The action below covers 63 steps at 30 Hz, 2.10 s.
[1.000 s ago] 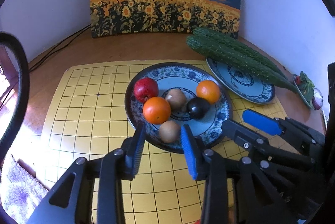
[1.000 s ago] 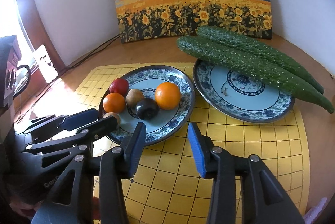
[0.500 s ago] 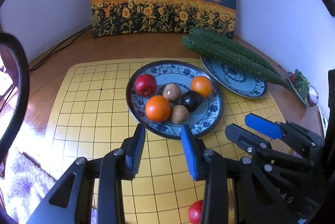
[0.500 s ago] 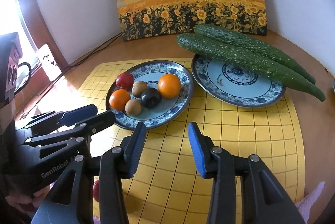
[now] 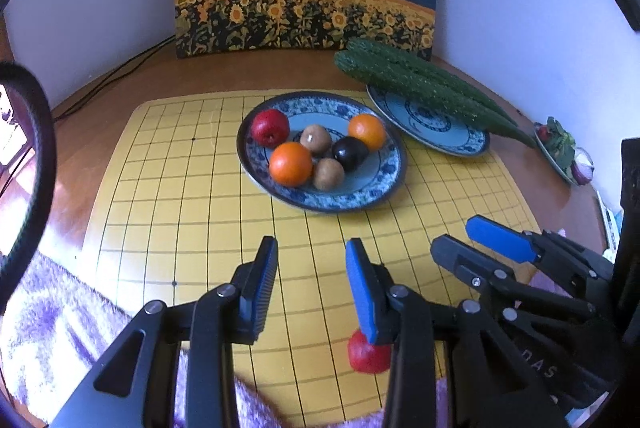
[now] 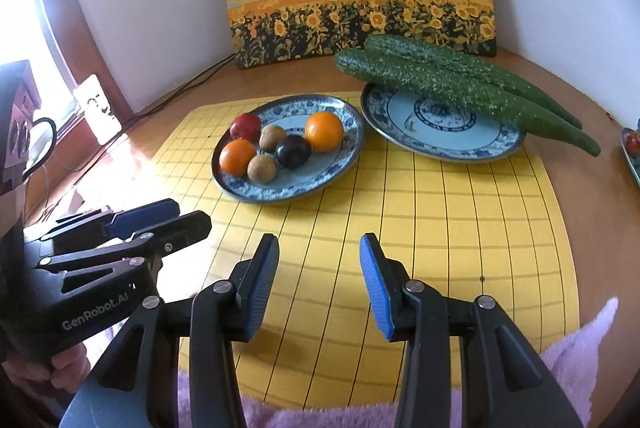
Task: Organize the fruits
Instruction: 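Move the left tool to the small red apple while the right tool approaches the small tan fruit, then grasp the small red apple with the left tool while the right tool grasps the small tan fruit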
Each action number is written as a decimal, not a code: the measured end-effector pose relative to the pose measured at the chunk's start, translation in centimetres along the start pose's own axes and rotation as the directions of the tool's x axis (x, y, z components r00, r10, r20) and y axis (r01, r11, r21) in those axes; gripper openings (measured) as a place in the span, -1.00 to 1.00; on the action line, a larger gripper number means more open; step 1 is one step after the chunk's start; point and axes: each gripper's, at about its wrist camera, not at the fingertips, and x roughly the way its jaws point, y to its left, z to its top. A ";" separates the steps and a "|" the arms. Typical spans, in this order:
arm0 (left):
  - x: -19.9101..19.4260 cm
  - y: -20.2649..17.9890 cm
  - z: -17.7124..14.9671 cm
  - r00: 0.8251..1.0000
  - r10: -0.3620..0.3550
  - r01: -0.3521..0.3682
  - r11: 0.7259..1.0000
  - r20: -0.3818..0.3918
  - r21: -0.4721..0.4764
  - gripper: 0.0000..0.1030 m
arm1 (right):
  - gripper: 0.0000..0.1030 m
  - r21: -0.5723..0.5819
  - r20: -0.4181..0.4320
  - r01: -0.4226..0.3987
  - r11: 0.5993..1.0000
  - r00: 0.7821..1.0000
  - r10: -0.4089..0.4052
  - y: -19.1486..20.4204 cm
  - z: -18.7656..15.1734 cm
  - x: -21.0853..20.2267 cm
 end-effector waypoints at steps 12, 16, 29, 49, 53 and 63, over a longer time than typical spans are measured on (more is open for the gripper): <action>-1.7 -0.6 -2.3 1.000 -0.028 0.028 0.999 -0.001 0.020 -0.28 | -0.16 0.003 -0.005 0.019 1.000 1.000 -0.019 0.1 -2.4 -1.2; -2.2 -1.0 -2.9 0.999 -0.052 0.052 0.998 -0.004 0.032 -0.28 | -0.16 -0.011 -0.007 0.031 0.999 0.999 -0.031 0.2 -2.9 -1.6; -1.7 -2.1 -4.0 0.995 -0.096 0.098 0.993 -0.040 0.060 -0.28 | -0.16 -0.008 -0.015 0.029 1.000 0.999 -0.029 -0.3 -4.0 -2.4; -1.3 -2.8 -4.4 0.991 -0.122 0.125 0.989 -0.047 0.073 -0.37 | -0.16 0.001 -0.023 0.020 1.000 1.000 -0.020 -0.5 -4.3 -2.3; -1.5 -2.0 -4.0 0.995 -0.096 0.097 0.994 -0.032 0.055 -0.37 | -0.16 -0.002 -0.020 0.016 1.000 1.000 -0.016 -0.3 -4.3 -2.3; -1.7 -0.4 -3.5 1.000 -0.029 0.029 0.999 -0.009 0.023 -0.37 | -0.16 -0.027 -0.016 -0.014 1.000 1.000 0.014 1.1 -4.2 -2.6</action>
